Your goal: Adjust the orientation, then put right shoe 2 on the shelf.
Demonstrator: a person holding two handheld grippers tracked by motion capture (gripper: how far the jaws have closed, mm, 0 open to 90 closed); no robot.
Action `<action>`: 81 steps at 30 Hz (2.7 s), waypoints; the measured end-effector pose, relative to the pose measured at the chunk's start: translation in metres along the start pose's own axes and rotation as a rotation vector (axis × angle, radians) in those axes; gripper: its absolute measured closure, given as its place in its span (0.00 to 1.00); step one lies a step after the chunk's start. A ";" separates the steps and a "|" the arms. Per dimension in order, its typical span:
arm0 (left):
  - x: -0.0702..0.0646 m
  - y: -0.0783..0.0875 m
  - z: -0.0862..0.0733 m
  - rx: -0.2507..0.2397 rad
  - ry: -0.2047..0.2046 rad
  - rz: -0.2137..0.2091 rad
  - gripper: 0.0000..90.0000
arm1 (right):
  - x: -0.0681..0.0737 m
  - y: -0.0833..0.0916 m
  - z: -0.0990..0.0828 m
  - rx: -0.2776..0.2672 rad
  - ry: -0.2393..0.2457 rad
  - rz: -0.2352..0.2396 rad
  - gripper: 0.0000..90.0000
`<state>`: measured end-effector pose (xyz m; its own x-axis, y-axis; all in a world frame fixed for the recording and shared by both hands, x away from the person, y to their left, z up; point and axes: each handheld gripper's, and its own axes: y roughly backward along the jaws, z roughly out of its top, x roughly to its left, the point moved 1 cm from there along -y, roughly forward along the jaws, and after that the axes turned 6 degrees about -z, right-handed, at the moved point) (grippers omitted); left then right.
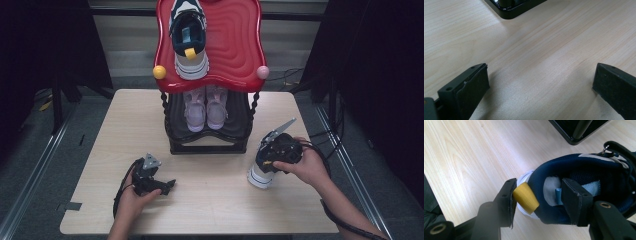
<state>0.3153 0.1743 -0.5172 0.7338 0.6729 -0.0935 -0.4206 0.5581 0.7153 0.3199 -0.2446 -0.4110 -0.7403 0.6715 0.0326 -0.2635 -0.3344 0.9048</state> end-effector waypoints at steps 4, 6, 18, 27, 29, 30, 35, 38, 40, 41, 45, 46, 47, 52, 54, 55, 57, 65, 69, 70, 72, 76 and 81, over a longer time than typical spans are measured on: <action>0.000 0.000 0.000 0.000 0.000 0.000 0.00 | -0.001 -0.003 0.005 0.040 0.015 0.006 0.52; 0.000 0.000 0.000 -0.001 0.000 0.002 0.00 | -0.002 -0.004 0.008 0.063 0.021 0.007 0.52; 0.000 0.000 0.000 0.000 0.000 -0.001 0.00 | 0.000 -0.016 0.023 0.212 0.064 0.030 0.54; 0.000 0.000 0.000 0.000 0.000 0.000 0.00 | 0.004 -0.027 0.030 0.330 0.140 0.034 0.61; 0.000 0.000 0.000 0.000 0.000 0.000 0.00 | 0.004 -0.032 0.031 0.357 0.166 0.052 0.63; 0.000 0.000 0.000 0.000 0.000 0.000 0.00 | 0.006 -0.033 0.031 0.364 0.152 0.060 0.64; 0.000 0.000 0.000 0.000 0.000 0.000 0.00 | 0.004 -0.037 0.030 0.376 0.180 0.062 0.67; 0.000 0.000 0.000 0.000 0.000 0.000 0.00 | 0.005 -0.040 0.029 0.393 0.179 0.071 0.68; 0.000 0.000 0.000 0.000 0.000 0.000 0.00 | 0.006 -0.041 0.029 0.394 0.173 0.074 0.68; 0.000 0.000 0.000 0.000 0.000 0.000 0.00 | 0.005 -0.042 0.029 0.397 0.191 0.073 0.68; 0.000 0.000 0.000 0.000 0.000 0.000 0.00 | 0.006 -0.045 0.030 0.409 0.199 0.079 0.68; 0.000 0.000 0.000 0.000 0.000 -0.001 0.00 | 0.007 -0.045 0.030 0.412 0.199 0.079 0.69; 0.000 0.000 0.000 0.000 0.000 -0.001 0.00 | 0.008 -0.046 0.030 0.413 0.184 0.091 0.70; 0.000 0.000 0.000 0.000 0.000 0.000 0.00 | 0.008 -0.048 0.031 0.416 0.215 0.088 0.72; 0.000 0.000 0.000 0.000 0.000 0.000 0.00 | 0.008 -0.047 0.031 0.416 0.219 0.089 0.73; 0.000 0.000 0.000 0.000 0.000 0.000 0.00 | 0.008 -0.047 0.031 0.416 0.215 0.088 0.73; 0.000 0.000 0.000 -0.001 0.000 0.005 0.00 | 0.008 -0.047 0.031 0.416 0.213 0.092 0.74; 0.000 0.000 0.000 -0.001 0.000 0.004 0.00 | 0.006 -0.045 0.030 0.395 0.257 0.099 0.76; 0.000 0.000 0.000 0.000 0.000 0.004 0.00 | 0.008 -0.041 0.030 0.412 0.263 0.097 0.76; 0.000 0.000 0.000 -0.001 0.000 0.004 0.00 | 0.007 -0.041 0.030 0.399 0.279 0.100 0.76; 0.000 0.000 0.000 -0.001 0.000 0.004 0.00 | 0.009 -0.037 0.032 0.401 0.274 0.095 0.77; 0.000 0.000 0.000 -0.001 0.001 0.004 0.00 | 0.008 -0.029 0.035 0.385 0.285 0.098 0.77; -0.001 -0.001 0.000 -0.009 0.009 0.003 0.00 | 0.009 -0.019 0.037 0.394 0.299 0.102 0.78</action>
<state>0.3151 0.1735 -0.5176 0.7273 0.6794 -0.0976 -0.4277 0.5598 0.7097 0.3411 -0.2072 -0.4121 -0.9101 0.4102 0.0582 0.0301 -0.0746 0.9968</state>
